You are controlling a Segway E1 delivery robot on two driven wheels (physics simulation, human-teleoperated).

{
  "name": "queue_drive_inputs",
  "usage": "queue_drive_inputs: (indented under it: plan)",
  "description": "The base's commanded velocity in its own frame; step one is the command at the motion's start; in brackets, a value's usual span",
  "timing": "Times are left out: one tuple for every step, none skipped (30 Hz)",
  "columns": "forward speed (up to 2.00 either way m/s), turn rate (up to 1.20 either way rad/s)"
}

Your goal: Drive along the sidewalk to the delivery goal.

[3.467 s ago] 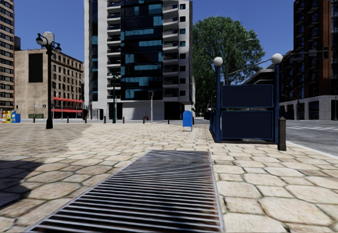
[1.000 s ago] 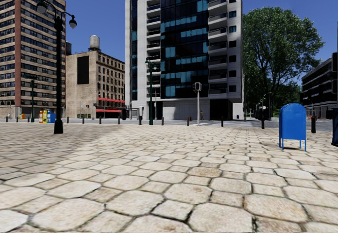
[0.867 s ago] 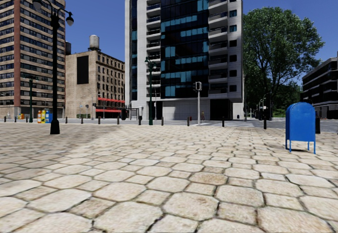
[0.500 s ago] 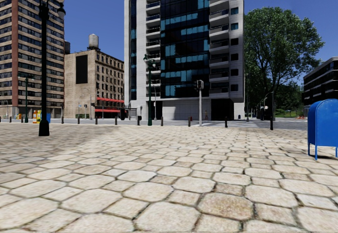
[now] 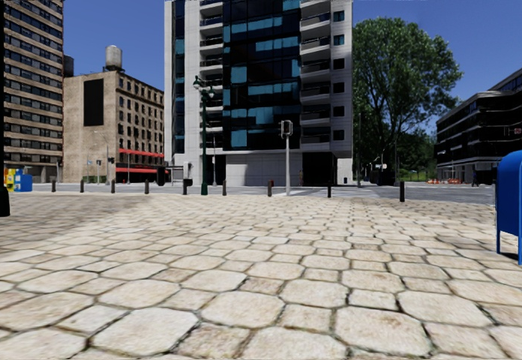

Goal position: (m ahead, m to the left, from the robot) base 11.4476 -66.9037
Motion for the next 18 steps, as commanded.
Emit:
queue_drive_inputs:
  plan:
    - [1.78,-0.32]
    - [1.78,-0.32]
    - [1.78,-0.32]
    - [1.78,-0.32]
    - [1.77,-0.32]
    - [1.73,-0.32]
    - [1.65,-0.32]
    - [1.65,-0.32]
    - [1.58,-0.32]
    - [1.54,-0.32]
    - [1.54,-0.32]
    - [1.54,-0.32]
    - [1.53,-0.33]
    - [1.53,-0.33]
    - [1.53,-0.33]
    - [1.53,-0.33]
    - [1.53,-0.33]
    - [1.53,-0.33]
